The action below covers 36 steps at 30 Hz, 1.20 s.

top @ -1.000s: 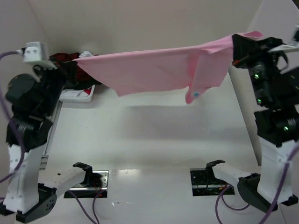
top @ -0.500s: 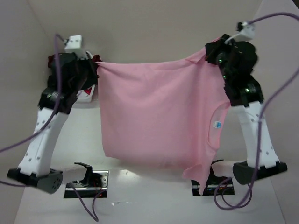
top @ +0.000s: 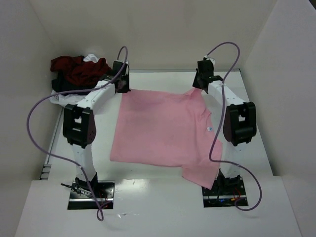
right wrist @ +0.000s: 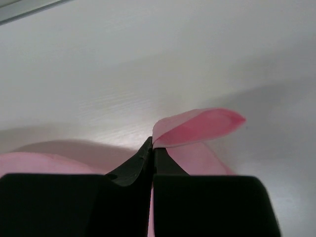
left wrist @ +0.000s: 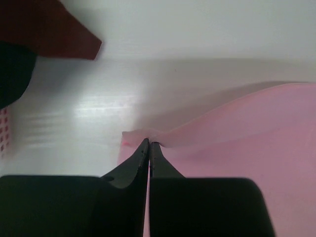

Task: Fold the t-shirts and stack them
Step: Flatten out the tshirt, then fold the flattened tshirt in 1/3 of the way

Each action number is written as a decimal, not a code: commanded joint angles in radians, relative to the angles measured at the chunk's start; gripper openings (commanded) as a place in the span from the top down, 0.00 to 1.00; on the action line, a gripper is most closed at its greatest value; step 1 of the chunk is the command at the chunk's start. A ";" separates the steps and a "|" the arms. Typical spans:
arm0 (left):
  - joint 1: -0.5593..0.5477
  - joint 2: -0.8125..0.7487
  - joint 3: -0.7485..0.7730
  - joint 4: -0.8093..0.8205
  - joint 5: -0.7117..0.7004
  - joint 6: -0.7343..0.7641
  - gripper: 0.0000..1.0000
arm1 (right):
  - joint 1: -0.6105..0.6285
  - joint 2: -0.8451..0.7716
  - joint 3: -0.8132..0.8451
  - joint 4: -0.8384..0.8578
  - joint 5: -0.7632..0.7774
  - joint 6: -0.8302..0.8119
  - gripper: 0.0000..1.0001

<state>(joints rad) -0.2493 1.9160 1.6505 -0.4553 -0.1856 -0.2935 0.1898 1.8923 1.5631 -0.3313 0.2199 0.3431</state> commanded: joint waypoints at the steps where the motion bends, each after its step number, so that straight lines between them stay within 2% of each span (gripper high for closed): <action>1: 0.047 0.133 0.171 0.043 -0.023 -0.009 1.00 | -0.016 0.120 0.165 0.103 0.013 0.010 1.00; 7: 0.119 0.314 0.457 0.010 -0.032 -0.006 1.00 | -0.027 0.326 0.456 0.057 0.044 -0.013 1.00; 9: 0.119 0.349 0.506 0.000 -0.032 0.005 1.00 | -0.027 0.375 0.552 0.048 0.044 -0.013 1.00; 16: 0.139 0.393 0.546 0.000 -0.009 0.014 1.00 | -0.047 0.462 0.721 0.031 0.085 -0.004 1.00; 20: 0.139 0.414 0.557 0.000 -0.009 0.014 1.00 | -0.056 0.476 0.753 0.021 0.076 -0.004 0.98; 23: 0.139 0.423 0.566 0.000 -0.009 0.024 1.00 | -0.056 0.476 0.741 0.012 0.044 0.005 0.99; 29: 0.139 0.402 0.552 0.000 -0.009 0.033 1.00 | -0.056 0.407 0.574 0.000 -0.031 0.076 0.99; 36: 0.139 0.306 0.427 0.000 -0.018 0.053 1.00 | -0.056 0.194 0.168 0.100 -0.067 0.151 0.99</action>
<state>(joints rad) -0.1158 2.3222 2.1151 -0.4679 -0.1936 -0.2680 0.1394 2.2452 1.8320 -0.3050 0.1688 0.4393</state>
